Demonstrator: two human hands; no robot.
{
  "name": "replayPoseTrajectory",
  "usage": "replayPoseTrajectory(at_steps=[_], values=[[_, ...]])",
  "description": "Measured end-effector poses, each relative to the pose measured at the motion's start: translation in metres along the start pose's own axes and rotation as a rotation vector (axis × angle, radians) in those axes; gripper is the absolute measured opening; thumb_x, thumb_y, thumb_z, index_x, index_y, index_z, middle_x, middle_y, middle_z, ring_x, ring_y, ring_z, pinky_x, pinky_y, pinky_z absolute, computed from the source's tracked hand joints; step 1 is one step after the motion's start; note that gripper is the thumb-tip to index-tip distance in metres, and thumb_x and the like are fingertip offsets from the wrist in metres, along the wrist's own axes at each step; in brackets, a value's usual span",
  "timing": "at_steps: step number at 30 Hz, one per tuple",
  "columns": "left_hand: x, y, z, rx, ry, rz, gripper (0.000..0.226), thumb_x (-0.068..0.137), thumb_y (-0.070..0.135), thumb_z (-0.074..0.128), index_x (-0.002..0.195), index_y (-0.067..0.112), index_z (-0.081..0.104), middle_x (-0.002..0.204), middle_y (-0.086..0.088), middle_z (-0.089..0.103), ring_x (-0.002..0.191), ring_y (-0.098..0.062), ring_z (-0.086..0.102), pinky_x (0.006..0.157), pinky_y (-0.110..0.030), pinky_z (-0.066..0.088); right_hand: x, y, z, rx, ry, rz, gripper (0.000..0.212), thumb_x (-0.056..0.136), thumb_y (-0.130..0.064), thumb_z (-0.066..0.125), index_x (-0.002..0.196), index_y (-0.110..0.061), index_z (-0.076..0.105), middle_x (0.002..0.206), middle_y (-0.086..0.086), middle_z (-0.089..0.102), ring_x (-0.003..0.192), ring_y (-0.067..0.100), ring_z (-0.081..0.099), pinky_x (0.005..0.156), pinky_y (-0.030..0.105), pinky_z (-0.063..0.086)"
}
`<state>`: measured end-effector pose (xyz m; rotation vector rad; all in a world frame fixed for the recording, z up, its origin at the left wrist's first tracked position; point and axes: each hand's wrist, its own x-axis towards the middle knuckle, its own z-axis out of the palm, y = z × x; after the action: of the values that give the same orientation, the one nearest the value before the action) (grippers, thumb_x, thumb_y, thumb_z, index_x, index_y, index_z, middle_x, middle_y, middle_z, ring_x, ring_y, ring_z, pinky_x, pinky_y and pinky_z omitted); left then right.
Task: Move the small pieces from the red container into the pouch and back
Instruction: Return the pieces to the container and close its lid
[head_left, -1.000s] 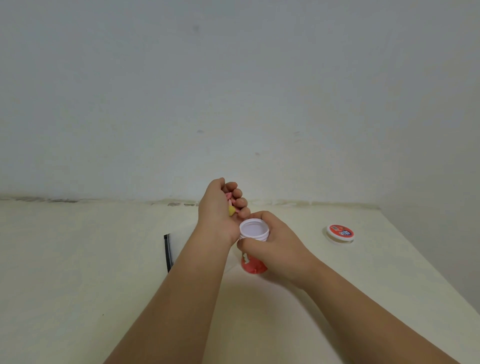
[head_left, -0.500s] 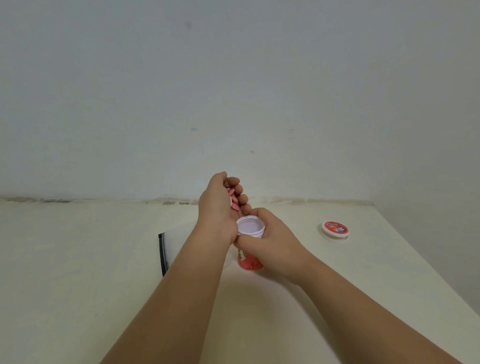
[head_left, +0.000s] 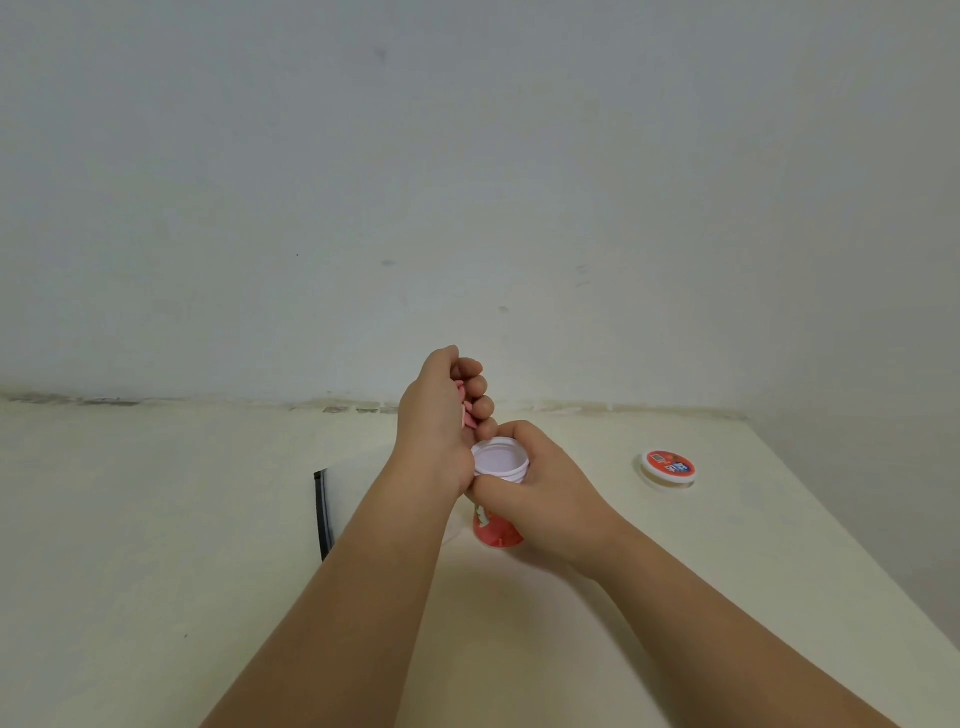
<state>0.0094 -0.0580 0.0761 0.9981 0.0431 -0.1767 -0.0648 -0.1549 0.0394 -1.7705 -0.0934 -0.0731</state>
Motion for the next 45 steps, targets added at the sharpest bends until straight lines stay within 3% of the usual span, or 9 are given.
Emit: replayPoseTrajectory(at_steps=[6,10,14,17,21,27,31,40,45], values=[[-0.005,0.002,0.002,0.063,0.008,0.038,0.027,0.092,0.03,0.051,0.07,0.015,0.054,0.052,0.005,0.043,0.042,-0.012,0.036,0.039,-0.023,0.027,0.002,-0.001,0.0,0.008,0.0,-0.004,0.026,0.081,-0.012,0.067,0.104,-0.018,0.057,0.088,0.001,0.065,0.061,0.01,0.058,0.053,0.019,0.048],[-0.007,0.002,0.003,0.06,0.006,0.024,0.027,0.092,0.03,0.052,0.07,0.015,0.055,0.053,0.004,0.045,0.042,-0.013,0.04,0.04,-0.022,0.031,0.001,-0.001,0.0,-0.015,0.011,-0.011,0.026,0.081,-0.014,0.068,0.104,-0.019,0.057,0.096,0.01,0.069,0.062,0.008,0.06,0.053,0.017,0.049],[-0.007,0.003,0.003,0.029,0.009,0.012,0.027,0.093,0.029,0.052,0.071,0.014,0.055,0.053,0.004,0.045,0.039,-0.011,0.038,0.036,-0.02,0.028,0.001,0.0,0.0,-0.011,0.006,-0.014,0.026,0.081,-0.014,0.067,0.104,-0.018,0.057,0.089,0.003,0.067,0.062,0.009,0.06,0.055,0.021,0.049],[-0.006,0.003,0.002,0.001,0.009,-0.001,0.027,0.093,0.029,0.052,0.071,0.014,0.055,0.055,0.003,0.046,0.039,-0.012,0.038,0.036,-0.019,0.028,0.002,0.0,0.0,-0.013,0.013,-0.014,0.026,0.08,-0.013,0.067,0.104,-0.017,0.058,0.096,0.011,0.069,0.063,0.009,0.06,0.055,0.02,0.049],[-0.007,0.003,0.003,-0.049,0.005,-0.013,0.029,0.093,0.029,0.052,0.069,0.012,0.056,0.056,0.001,0.05,0.04,-0.014,0.044,0.041,-0.021,0.032,0.002,0.0,-0.001,-0.009,0.005,-0.012,0.027,0.081,-0.014,0.067,0.106,-0.017,0.058,0.103,0.014,0.069,0.066,0.011,0.062,0.057,0.021,0.05],[-0.007,0.001,0.003,-0.047,0.013,0.042,0.035,0.097,0.03,0.047,0.073,0.01,0.062,0.055,-0.002,0.057,0.045,-0.02,0.061,0.047,-0.027,0.052,0.002,0.0,-0.001,-0.014,0.001,-0.024,0.027,0.082,-0.014,0.067,0.106,-0.012,0.057,0.09,0.008,0.065,0.063,0.01,0.059,0.054,0.02,0.048],[-0.009,0.001,0.003,-0.023,0.002,0.071,0.035,0.097,0.032,0.046,0.078,0.009,0.065,0.053,-0.001,0.059,0.049,-0.02,0.062,0.054,-0.031,0.055,0.003,0.001,-0.001,-0.015,0.009,-0.024,0.03,0.081,-0.014,0.068,0.108,-0.009,0.057,0.104,0.018,0.067,0.065,0.01,0.059,0.055,0.021,0.049],[-0.012,0.001,0.003,0.006,-0.033,0.08,0.041,0.096,0.035,0.044,0.087,0.006,0.072,0.062,-0.005,0.068,0.052,-0.019,0.063,0.055,-0.03,0.054,0.003,0.001,-0.001,-0.006,-0.002,-0.027,0.026,0.081,-0.015,0.068,0.105,-0.013,0.058,0.092,0.014,0.067,0.062,0.009,0.059,0.054,0.02,0.049],[-0.013,0.002,0.002,0.024,-0.048,0.086,0.045,0.098,0.038,0.04,0.096,0.006,0.071,0.077,-0.007,0.076,0.063,-0.023,0.071,0.064,-0.034,0.056,0.002,0.0,-0.002,-0.009,0.0,-0.023,0.026,0.081,-0.012,0.067,0.105,-0.011,0.058,0.102,0.016,0.068,0.063,0.01,0.06,0.052,0.016,0.049]])
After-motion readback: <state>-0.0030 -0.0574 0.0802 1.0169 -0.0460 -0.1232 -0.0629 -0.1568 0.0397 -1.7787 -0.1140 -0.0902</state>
